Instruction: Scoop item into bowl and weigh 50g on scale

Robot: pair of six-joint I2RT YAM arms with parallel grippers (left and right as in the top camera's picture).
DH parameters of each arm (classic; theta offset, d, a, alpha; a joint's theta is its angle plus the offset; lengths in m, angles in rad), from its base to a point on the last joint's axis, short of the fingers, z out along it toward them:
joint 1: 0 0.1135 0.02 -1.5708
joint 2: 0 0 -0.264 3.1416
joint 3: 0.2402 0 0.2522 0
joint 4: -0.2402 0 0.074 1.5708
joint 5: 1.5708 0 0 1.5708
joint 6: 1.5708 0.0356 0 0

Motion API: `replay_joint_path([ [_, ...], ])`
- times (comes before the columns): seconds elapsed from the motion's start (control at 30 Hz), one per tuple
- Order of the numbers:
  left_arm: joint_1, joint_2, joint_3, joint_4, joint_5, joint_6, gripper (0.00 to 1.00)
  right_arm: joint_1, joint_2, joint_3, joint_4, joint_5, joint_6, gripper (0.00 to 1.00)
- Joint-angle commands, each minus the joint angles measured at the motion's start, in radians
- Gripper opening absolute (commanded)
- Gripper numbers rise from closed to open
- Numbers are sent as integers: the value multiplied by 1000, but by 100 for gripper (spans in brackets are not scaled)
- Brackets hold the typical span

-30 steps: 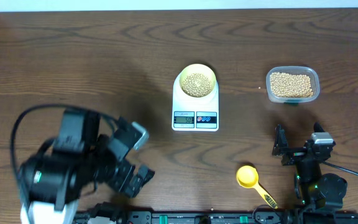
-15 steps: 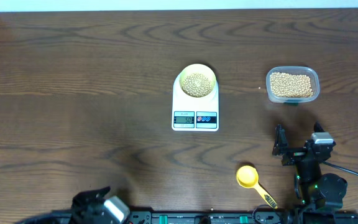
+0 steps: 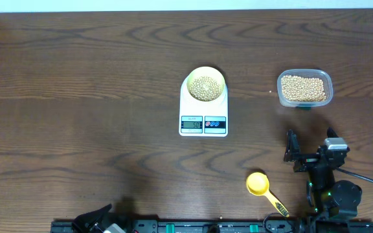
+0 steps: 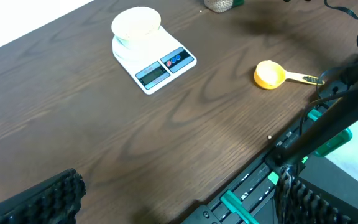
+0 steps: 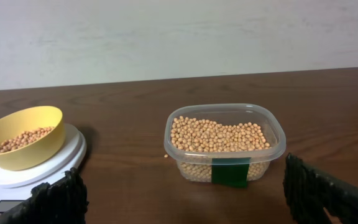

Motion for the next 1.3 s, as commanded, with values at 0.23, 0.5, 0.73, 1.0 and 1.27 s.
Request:
replay_joint_path([
  [0.23, 3, -36, 2, -6, -10, -10, 100, -2, -7, -8, 1, -6, -11, 99],
  [0.5, 3, -160, 2, -6, -14, -10, 100, -2, -7, -8, 1, -6, -11, 99],
  [0.73, 6, -242, 5, -9, -25, -9, 100, -2, -7, -8, 1, -6, -11, 99],
  [1.0, 98, -242, 5, -10, -27, -10, 100, -2, -7, -8, 1, -6, -11, 99],
  [1.27, 169, -242, 23, -32, -29, -8, 100, -2, -7, -8, 1, -6, -11, 99],
])
